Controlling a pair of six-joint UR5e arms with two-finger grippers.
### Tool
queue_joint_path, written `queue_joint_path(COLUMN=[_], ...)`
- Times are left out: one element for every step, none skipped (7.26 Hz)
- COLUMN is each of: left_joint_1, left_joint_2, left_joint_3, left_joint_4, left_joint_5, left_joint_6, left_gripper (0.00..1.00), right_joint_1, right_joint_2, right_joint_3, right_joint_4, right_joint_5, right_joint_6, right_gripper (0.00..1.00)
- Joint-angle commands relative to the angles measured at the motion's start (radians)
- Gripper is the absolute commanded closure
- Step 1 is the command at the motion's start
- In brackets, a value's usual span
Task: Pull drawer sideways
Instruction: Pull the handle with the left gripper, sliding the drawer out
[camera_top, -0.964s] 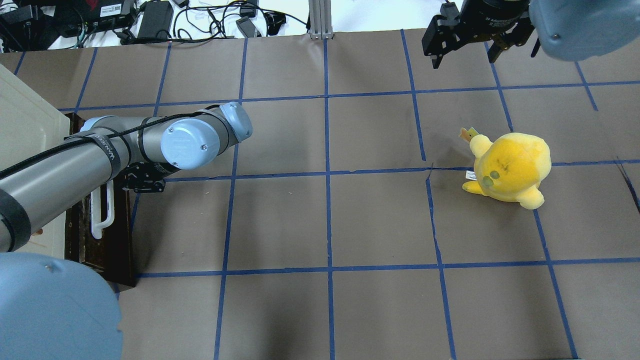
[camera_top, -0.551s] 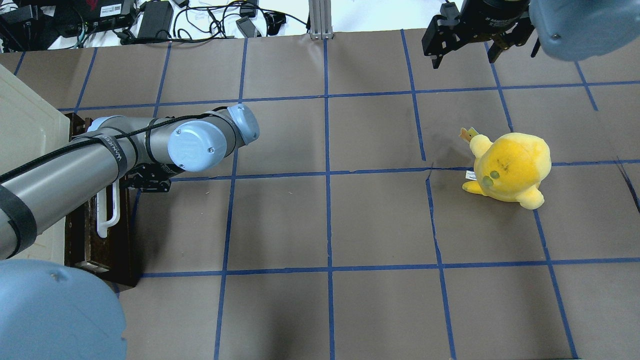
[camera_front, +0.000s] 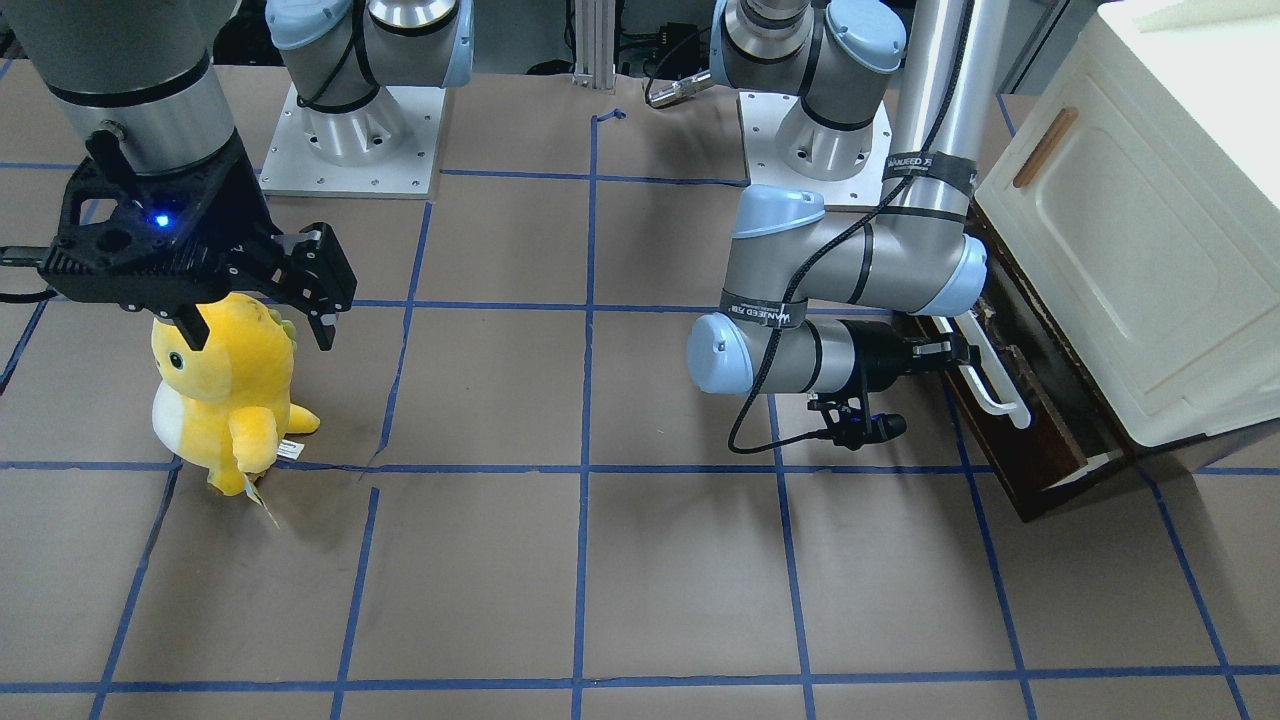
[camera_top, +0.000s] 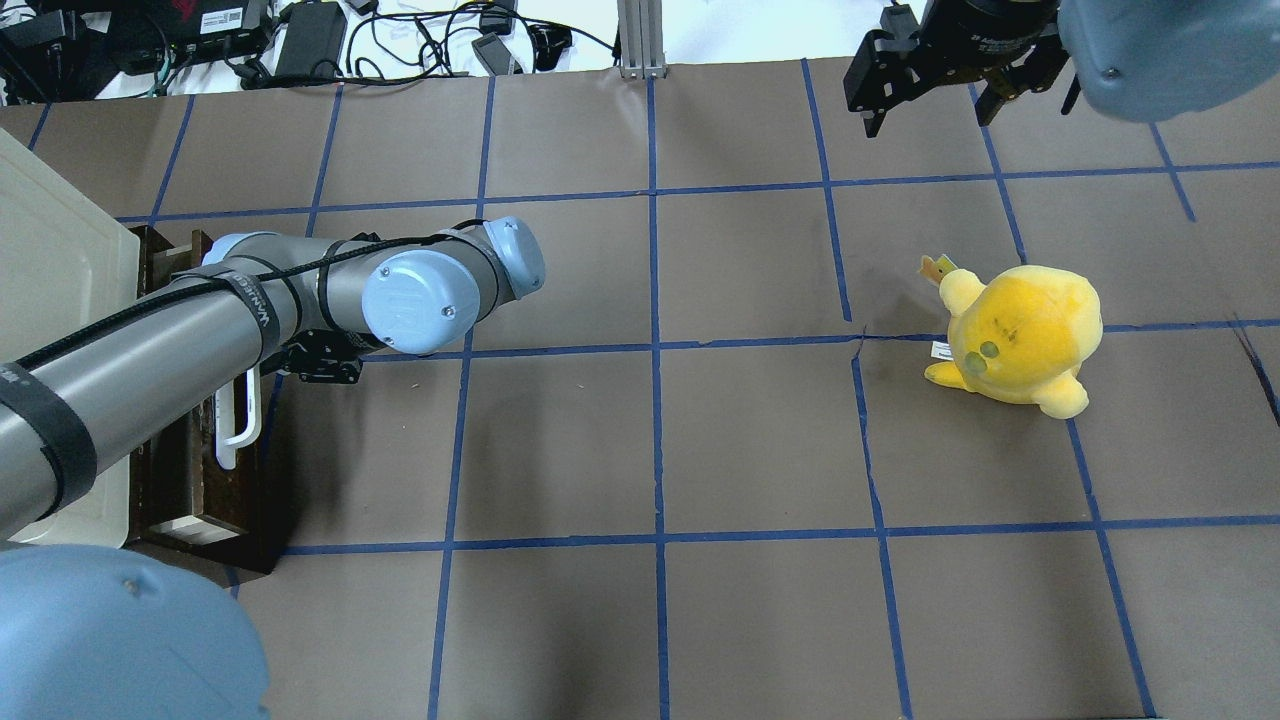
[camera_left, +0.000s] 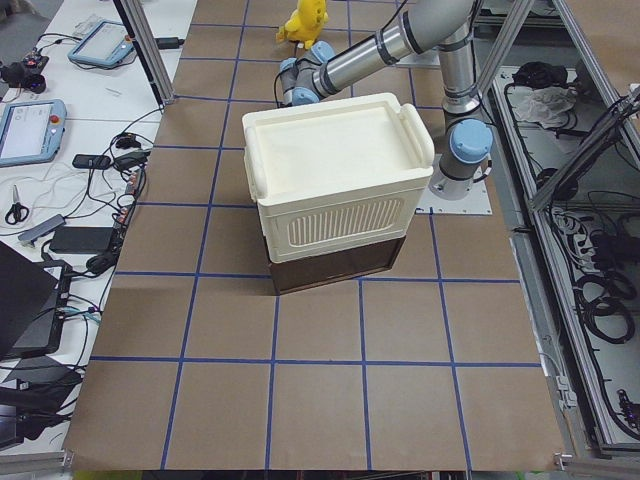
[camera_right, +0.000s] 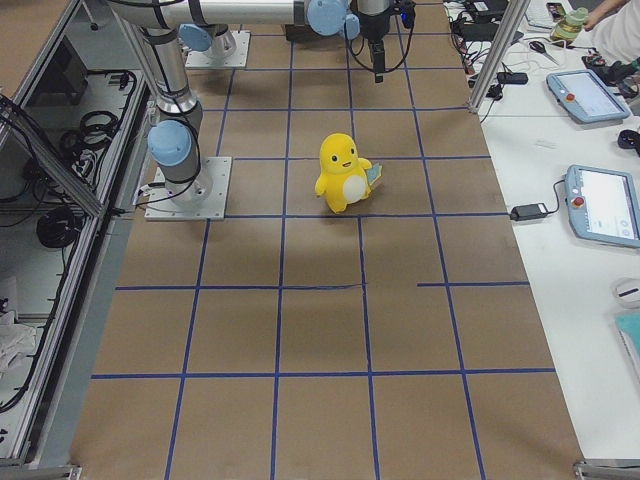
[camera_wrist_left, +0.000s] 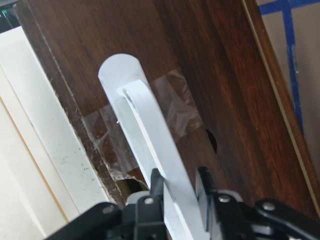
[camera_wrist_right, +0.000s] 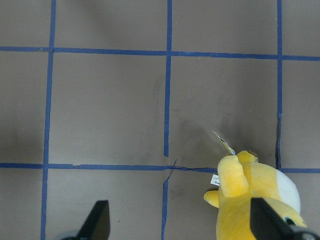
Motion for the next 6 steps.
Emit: queue_joint_path(left_joint_1=[-0.031,-0.034,-0.05,-0.057,-0.06,-0.066], left_joint_2=[0.0,-0.002,-0.002,-0.002,-0.002,-0.002], left_joint_3=[0.001,-0.001,0.001,0.001,0.001,-0.001], left_joint_4=[0.009,0.009,0.009,0.009,0.009,0.009], left_joint_5=[0.002,0.0,0.002,0.0,0.0,0.0], left_joint_6=[0.0,0.0,0.0,0.0,0.0,0.002], left_gripper=[0.8,0.8,0.8,0.8,0.8,0.8], right_joint_1=[0.0,0.0,0.0,0.0,0.0,0.0], right_joint_2=[0.0,0.0,0.0,0.0,0.0,0.0], right_joint_3=[0.0,0.0,0.0,0.0,0.0,0.0], right_joint_4=[0.0,0.0,0.0,0.0,0.0,0.0], right_joint_5=[0.0,0.0,0.0,0.0,0.0,0.0], right_joint_6=[0.0,0.0,0.0,0.0,0.0,0.0], right_gripper=[0.0,0.0,0.0,0.0,0.0,0.0])
